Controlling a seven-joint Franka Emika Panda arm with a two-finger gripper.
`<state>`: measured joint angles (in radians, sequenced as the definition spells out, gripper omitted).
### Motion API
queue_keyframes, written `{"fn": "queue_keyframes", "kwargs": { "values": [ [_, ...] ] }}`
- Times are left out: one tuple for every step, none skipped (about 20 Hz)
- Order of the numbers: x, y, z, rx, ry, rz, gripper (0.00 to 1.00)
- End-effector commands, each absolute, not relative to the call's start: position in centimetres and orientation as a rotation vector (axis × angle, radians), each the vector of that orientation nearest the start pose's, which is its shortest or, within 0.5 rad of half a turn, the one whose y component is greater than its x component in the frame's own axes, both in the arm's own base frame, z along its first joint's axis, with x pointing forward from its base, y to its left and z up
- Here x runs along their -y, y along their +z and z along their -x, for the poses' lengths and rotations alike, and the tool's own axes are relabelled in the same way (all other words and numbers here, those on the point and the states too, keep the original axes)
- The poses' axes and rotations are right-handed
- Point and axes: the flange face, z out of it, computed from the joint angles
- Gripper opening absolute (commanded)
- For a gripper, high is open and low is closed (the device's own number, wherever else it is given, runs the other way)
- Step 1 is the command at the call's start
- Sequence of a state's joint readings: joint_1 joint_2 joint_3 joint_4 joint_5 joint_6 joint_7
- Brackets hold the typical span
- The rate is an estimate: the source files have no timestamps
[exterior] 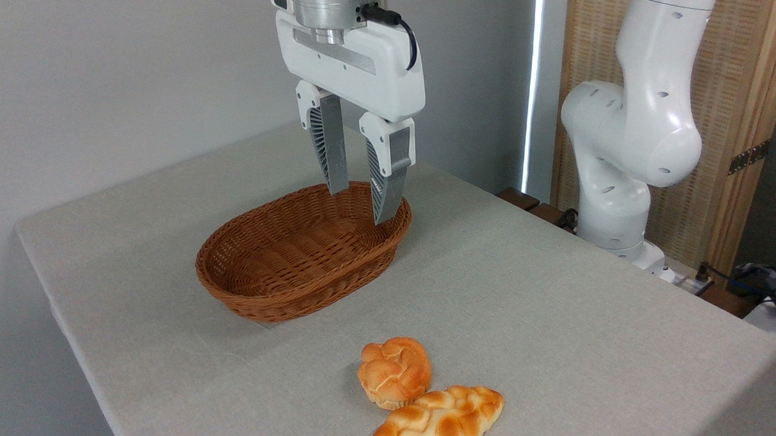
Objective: Put bread into the basket
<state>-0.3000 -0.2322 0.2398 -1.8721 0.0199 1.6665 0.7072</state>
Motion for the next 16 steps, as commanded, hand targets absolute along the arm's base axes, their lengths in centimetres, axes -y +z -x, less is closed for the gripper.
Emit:
{"fn": "queue_keyframes", "kwargs": {
  "values": [
    [-0.7, 60.9, -49.3, -1.164, -0.070, 2.968, 1.00],
    [-0.4, 60.8, -49.4, -1.167, -0.062, 2.962, 1.00],
    [-0.3, 60.8, -49.4, -1.162, -0.063, 2.965, 1.00],
    [-0.2, 60.8, -49.3, -1.168, -0.064, 2.969, 1.00],
    [-0.2, 60.8, -49.3, -1.172, -0.058, 2.971, 1.00],
    [-0.3, 60.8, -49.3, -1.168, -0.058, 2.973, 1.00],
    [-0.3, 60.7, -49.3, -1.161, -0.050, 2.976, 1.00],
    [-0.5, 60.7, -49.2, -1.156, -0.049, 2.982, 1.00],
    [-0.8, 60.7, -49.2, -1.151, -0.049, 2.984, 1.00],
    [-0.9, 60.7, -49.2, -1.151, -0.049, 2.983, 1.00],
    [-1.0, 60.7, -49.2, -1.149, -0.049, 2.984, 1.00],
    [-1.0, 60.6, -49.3, -1.149, -0.047, 2.984, 1.00],
    [-1.0, 60.5, -49.3, -1.158, -0.045, 2.981, 1.00],
    [-1.0, 60.6, -49.3, -1.162, -0.048, 2.977, 1.00],
    [-1.2, 60.6, -49.3, -1.160, -0.049, 2.978, 1.00],
    [-1.2, 60.5, -49.3, -1.162, -0.048, 2.976, 1.00]
  ]
}}
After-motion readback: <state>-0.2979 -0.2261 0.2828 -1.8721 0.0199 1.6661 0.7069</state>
